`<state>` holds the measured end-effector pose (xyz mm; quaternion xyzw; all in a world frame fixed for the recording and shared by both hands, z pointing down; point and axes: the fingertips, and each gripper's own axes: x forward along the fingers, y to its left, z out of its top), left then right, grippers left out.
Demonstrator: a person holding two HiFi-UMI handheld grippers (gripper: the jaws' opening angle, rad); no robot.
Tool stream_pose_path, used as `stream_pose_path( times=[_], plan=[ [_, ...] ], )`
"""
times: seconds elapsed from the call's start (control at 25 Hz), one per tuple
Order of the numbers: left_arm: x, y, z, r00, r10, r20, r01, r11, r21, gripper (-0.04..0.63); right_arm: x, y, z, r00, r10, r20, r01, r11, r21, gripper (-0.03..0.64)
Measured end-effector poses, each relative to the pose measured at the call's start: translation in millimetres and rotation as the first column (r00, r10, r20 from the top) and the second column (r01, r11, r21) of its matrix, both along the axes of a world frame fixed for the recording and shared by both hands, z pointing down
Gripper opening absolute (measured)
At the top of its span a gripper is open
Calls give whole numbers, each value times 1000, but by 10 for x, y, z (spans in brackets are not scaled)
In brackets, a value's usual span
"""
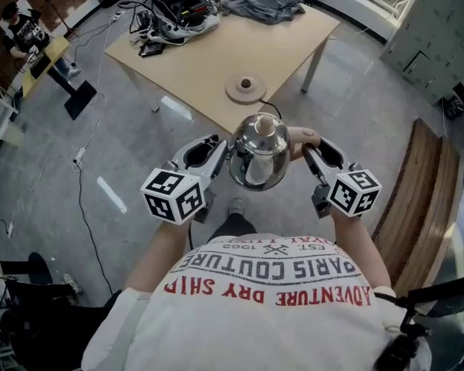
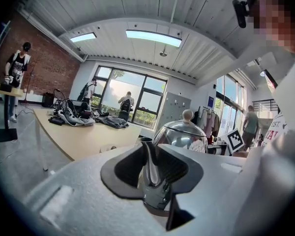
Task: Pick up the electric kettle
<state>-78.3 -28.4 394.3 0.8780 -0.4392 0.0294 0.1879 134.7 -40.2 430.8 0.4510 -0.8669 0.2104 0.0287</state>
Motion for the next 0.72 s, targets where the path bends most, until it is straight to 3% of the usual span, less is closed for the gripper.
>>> stream_pose_path(
  times=[0.72],
  plan=[
    [40,43,-109,1000,15,16,-15,1000,24,89,36,68,-88,1000,13,17,-13,1000,24,163]
  ],
)
